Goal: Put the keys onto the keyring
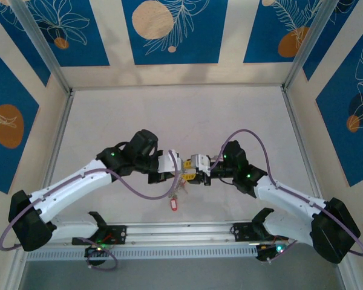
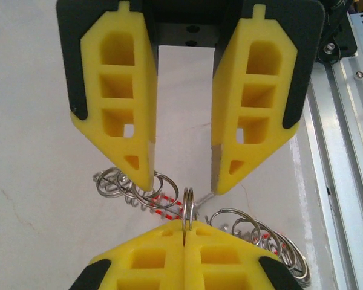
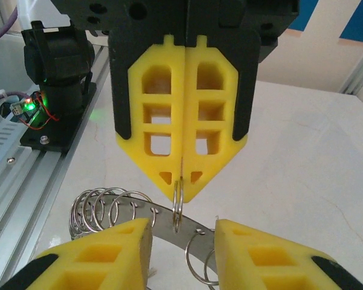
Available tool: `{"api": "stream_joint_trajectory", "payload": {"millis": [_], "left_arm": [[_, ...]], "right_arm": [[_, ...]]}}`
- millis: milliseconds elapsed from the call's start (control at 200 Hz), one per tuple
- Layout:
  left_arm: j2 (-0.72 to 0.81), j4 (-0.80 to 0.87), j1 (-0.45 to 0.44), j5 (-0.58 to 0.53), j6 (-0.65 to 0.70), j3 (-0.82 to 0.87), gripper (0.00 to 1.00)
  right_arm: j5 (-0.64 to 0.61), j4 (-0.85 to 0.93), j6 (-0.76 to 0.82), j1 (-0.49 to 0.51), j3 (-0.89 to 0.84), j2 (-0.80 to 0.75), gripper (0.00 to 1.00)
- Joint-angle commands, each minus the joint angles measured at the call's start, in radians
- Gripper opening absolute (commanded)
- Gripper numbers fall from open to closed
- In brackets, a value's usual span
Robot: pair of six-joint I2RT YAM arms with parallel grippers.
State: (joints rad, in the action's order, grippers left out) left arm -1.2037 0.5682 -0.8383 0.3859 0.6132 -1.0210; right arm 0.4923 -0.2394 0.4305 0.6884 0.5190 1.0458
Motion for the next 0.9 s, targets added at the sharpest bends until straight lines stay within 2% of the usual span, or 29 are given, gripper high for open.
{"api": "stream_joint_trajectory", "payload": {"millis": [0, 80, 215, 300, 340, 470, 520, 555, 670, 895], "left_arm": [[-0.017, 0.023, -0.008, 0.007, 0.025, -0.045, 0.00], [-0.026, 0.023, -0.013, 0.008, 0.027, -0.049, 0.00], [-0.024, 0.007, -0.015, 0.017, 0.031, -0.047, 0.00], [-0.014, -0.015, -0.015, 0.023, 0.031, -0.035, 0.00], [-0.007, -0.025, -0.014, 0.028, 0.029, -0.030, 0.00], [0.053, -0.063, -0.012, 0.034, 0.023, 0.005, 0.01], [0.087, -0.084, -0.010, 0.024, 0.029, 0.034, 0.19], [0.113, -0.097, -0.009, 0.017, 0.034, 0.056, 0.23], [0.190, -0.151, 0.004, -0.001, 0.021, 0.123, 0.24], [0.212, -0.205, 0.015, 0.039, -0.038, 0.146, 0.30]], "right_arm": [[-0.013, 0.021, -0.010, 0.010, 0.029, 0.015, 0.31], [-0.010, 0.021, -0.019, 0.012, 0.042, 0.029, 0.26], [-0.015, 0.011, -0.027, 0.028, 0.053, 0.056, 0.23], [-0.021, 0.011, -0.034, 0.030, 0.062, 0.066, 0.05], [-0.019, 0.015, -0.035, 0.031, 0.065, 0.069, 0.00], [-0.036, -0.038, -0.073, 0.025, 0.047, 0.067, 0.00], [-0.019, -0.098, -0.124, 0.007, 0.023, 0.051, 0.00], [0.008, -0.172, -0.167, -0.009, -0.003, 0.039, 0.00], [0.103, -0.385, -0.273, -0.059, -0.081, 0.019, 0.00], [0.163, -0.530, -0.306, -0.081, -0.125, -0.010, 0.00]]}}
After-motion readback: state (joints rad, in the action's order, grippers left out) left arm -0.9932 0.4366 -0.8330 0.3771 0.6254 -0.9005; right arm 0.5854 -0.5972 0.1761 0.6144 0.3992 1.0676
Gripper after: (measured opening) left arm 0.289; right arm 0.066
